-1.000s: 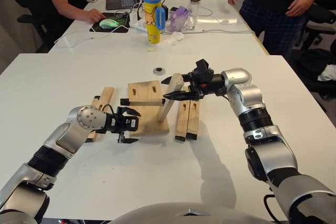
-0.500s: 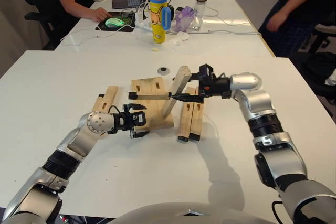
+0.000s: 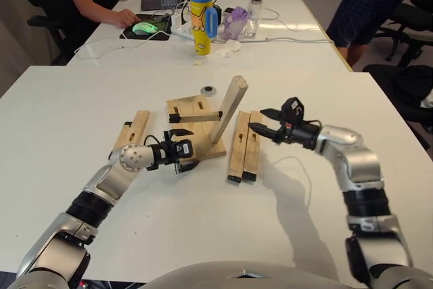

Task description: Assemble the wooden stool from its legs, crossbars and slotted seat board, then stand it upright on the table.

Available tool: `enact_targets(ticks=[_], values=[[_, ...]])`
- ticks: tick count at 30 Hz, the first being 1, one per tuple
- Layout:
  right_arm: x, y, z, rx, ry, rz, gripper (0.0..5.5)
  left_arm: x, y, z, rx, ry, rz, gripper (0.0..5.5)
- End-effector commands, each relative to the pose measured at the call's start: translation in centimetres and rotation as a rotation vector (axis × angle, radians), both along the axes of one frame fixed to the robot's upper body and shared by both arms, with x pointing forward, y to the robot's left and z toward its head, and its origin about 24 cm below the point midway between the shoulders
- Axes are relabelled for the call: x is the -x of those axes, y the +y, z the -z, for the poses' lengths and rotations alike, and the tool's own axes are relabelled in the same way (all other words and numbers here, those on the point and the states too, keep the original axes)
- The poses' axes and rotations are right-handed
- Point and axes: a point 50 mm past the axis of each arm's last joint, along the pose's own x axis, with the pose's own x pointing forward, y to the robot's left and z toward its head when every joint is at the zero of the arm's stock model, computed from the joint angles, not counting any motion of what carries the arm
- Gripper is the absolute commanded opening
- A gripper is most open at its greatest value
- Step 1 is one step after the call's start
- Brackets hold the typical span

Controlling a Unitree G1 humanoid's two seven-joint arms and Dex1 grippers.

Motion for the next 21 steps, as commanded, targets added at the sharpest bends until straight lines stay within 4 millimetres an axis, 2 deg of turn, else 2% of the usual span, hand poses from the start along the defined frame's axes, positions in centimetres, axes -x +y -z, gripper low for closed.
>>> enact_targets(ticks=[1,5,8,12,16,21], values=[[3.6,3.5,1.2,-0.005,0.212,0.191,3.25,4.9,0.3,6.2,-0.103,0.24,-0.033,4.8],[4.0,3.8,1.9,0.061,0.334,0.298,3.25,4.9,-0.8,7.2,-0.117,0.237,-0.034,4.8],[4.2,4.3,1.9,0.076,0.42,0.321,3.25,4.3,-1.9,6.8,-0.087,0.216,-0.046,4.8],[4.7,5.0,2.6,0.13,0.515,0.304,3.25,4.5,-1.8,6.0,-0.077,0.202,-0.063,4.8],[4.7,5.2,2.8,0.173,0.539,0.314,3.25,4.7,-2.0,5.4,-0.059,0.202,-0.066,4.8],[4.4,5.0,3.6,0.364,0.555,0.354,3.25,4.7,-2.7,5.2,-0.038,0.213,-0.065,4.8]])
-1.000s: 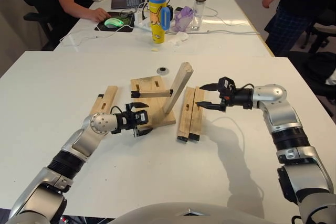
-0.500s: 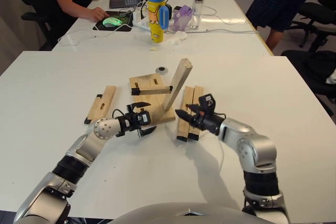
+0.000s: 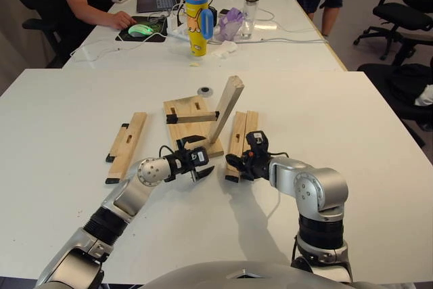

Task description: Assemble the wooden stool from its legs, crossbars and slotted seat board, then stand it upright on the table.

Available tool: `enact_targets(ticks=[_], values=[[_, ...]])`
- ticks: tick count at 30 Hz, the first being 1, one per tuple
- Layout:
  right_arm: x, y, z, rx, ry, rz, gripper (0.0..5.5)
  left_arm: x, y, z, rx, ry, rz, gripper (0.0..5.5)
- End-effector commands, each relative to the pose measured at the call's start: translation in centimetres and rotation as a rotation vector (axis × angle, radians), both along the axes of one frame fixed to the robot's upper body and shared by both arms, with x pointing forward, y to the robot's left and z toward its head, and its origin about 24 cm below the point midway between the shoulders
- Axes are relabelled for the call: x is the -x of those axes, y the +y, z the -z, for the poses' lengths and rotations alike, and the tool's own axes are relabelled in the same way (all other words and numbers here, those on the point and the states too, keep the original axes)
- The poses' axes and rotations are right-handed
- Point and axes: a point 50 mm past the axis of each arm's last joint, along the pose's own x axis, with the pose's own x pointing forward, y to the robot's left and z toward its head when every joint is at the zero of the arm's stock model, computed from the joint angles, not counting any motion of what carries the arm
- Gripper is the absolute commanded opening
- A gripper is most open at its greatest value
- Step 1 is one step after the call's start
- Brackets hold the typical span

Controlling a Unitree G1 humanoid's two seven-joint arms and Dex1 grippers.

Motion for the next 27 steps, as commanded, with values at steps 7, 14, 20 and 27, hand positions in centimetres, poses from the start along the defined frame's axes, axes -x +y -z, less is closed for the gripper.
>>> enact_targets(ticks=[7,14,20,27], values=[[-0.3,-0.3,2.2,0.199,0.175,-0.001,3.25,2.9,-0.3,4.2,-0.082,0.226,-0.012,4.8],[-1.1,0.2,2.1,0.237,0.178,0.024,3.25,2.9,-1.0,4.6,-0.069,0.237,-0.014,4.8],[-1.2,-0.7,3.0,0.387,0.192,-0.029,3.25,2.9,-1.4,4.7,-0.054,0.241,-0.021,4.8],[-2.1,-1.2,3.9,0.343,0.111,0.012,2.69,2.9,-1.7,4.7,-0.052,0.236,-0.01,4.8]])
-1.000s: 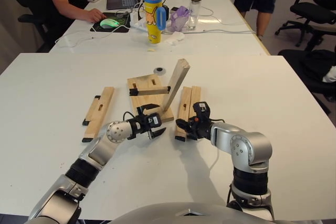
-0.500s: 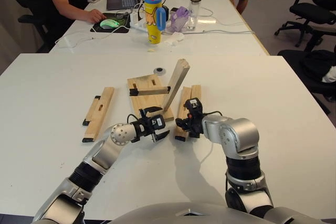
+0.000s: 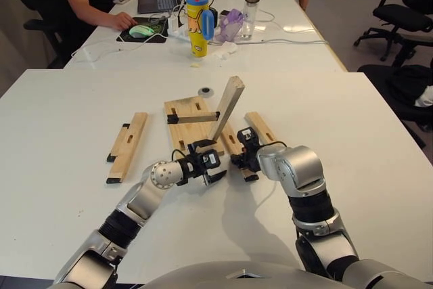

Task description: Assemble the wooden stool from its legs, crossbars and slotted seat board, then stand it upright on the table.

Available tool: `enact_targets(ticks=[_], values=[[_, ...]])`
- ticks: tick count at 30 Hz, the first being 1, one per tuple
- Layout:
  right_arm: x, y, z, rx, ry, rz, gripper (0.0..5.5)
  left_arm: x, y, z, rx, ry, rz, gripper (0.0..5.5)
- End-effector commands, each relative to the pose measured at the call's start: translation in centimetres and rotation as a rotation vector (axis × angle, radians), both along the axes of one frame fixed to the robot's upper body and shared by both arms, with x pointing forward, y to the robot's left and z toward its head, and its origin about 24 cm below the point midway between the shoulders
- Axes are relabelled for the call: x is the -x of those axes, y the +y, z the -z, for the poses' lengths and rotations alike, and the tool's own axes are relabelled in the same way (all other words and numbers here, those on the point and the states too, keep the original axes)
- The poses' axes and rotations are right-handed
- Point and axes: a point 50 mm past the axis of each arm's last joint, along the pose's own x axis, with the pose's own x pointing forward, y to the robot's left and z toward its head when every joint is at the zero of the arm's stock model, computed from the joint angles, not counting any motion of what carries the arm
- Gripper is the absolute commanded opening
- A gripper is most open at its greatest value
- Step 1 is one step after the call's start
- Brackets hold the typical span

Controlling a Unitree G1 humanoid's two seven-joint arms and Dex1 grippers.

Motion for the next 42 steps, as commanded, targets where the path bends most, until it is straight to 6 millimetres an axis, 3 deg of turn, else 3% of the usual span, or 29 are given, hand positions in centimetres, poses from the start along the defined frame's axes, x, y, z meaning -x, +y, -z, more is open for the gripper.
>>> enact_targets(ticks=[1,4,7,9,13,15,17,21,23,26,30,34,42], values=[[0.3,-2.0,2.6,0.019,0.023,0.097,2.51,2.4,1.3,3.7,-0.133,0.174,0.002,4.8],[-0.4,-2.3,2.1,-0.039,-0.102,0.127,2.09,2.5,2.1,2.3,-0.118,0.151,0.016,4.8],[-1.1,-2.8,1.2,-0.167,-0.234,0.145,2.07,2.7,2.4,-0.3,-0.036,0.164,0.045,4.8],[-1.6,-3.7,-0.5,-0.208,-0.389,0.151,2.07,3.1,2.4,-2.0,0.045,0.215,0.078,4.8],[-3.0,-5.3,-5.2,-0.491,-0.671,0.219,2.07,3.7,2.8,-4.5,0.218,0.36,0.118,4.8],[-3.4,-6.1,-7.5,-0.633,-0.776,0.197,2.07,3.6,3.3,-5.9,0.337,0.438,0.113,5.08],[-3.2,-6.7,-10.0,-0.781,-0.848,0.088,2.06,3.4,3.9,-7.5,0.485,0.529,0.11,5.37],[-1.9,-8.4,-14.3,-1.025,-0.894,-0.162,2.06,2.9,4.9,-10.9,0.705,0.577,0.146,5.4],[-0.7,-9.4,-16.3,-1.121,-0.87,-0.331,2.06,2.5,5.4,-12.5,0.796,0.575,0.169,5.4],[1.6,-10.0,-17.9,-1.209,-0.757,-0.573,2.06,2.3,6.0,-14.3,0.901,0.571,0.205,5.4],[4.1,-9.5,-16.8,-1.242,-0.499,-0.772,2.06,2.1,6.5,-16.0,1.009,0.576,0.233,5.4],[5.4,-8.3,-14.1,-1.221,-0.316,-0.807,2.06,2.1,6.1,-16.9,1.04,0.593,0.25,4.8],[6.2,-6.8,-11.3,-1.194,-0.162,-0.835,2.06,2.6,5.4,-18.3,1.078,0.598,0.32,4.78]])
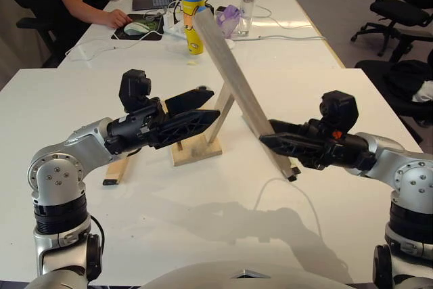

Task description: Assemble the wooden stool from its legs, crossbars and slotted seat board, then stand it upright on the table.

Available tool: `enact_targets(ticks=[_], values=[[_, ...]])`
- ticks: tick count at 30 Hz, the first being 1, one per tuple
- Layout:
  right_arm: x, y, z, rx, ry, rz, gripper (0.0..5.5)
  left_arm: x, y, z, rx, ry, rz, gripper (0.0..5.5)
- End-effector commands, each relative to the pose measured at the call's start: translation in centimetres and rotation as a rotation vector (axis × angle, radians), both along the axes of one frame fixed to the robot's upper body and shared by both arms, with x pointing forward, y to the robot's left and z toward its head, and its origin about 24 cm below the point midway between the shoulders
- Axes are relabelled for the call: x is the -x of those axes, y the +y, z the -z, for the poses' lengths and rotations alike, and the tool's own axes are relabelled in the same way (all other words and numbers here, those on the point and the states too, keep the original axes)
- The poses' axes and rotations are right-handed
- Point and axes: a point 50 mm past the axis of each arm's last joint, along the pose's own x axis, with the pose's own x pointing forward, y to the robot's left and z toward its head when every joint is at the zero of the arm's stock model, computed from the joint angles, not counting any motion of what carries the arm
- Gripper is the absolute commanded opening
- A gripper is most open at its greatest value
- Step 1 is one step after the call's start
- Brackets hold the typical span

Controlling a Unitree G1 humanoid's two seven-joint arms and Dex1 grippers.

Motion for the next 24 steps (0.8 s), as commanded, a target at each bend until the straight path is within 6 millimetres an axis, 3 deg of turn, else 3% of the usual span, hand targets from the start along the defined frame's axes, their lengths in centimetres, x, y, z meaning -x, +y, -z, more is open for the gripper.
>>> enact_targets(ticks=[1,7,24], values=[[0.4,0.6,0.7,0.048,-0.001,-0.055,2.06,0.3,-0.4,-1.0,0.016,-0.03,0.032,4.78],[0.4,0.6,1.0,0.081,-0.015,-0.092,2.06,0.3,-0.7,-1.1,0.016,-0.013,0.052,4.78],[0.0,0.2,1.7,0.144,-0.127,-0.055,2.06,0.4,-0.2,0.2,-0.072,0.067,0.073,2.32]])
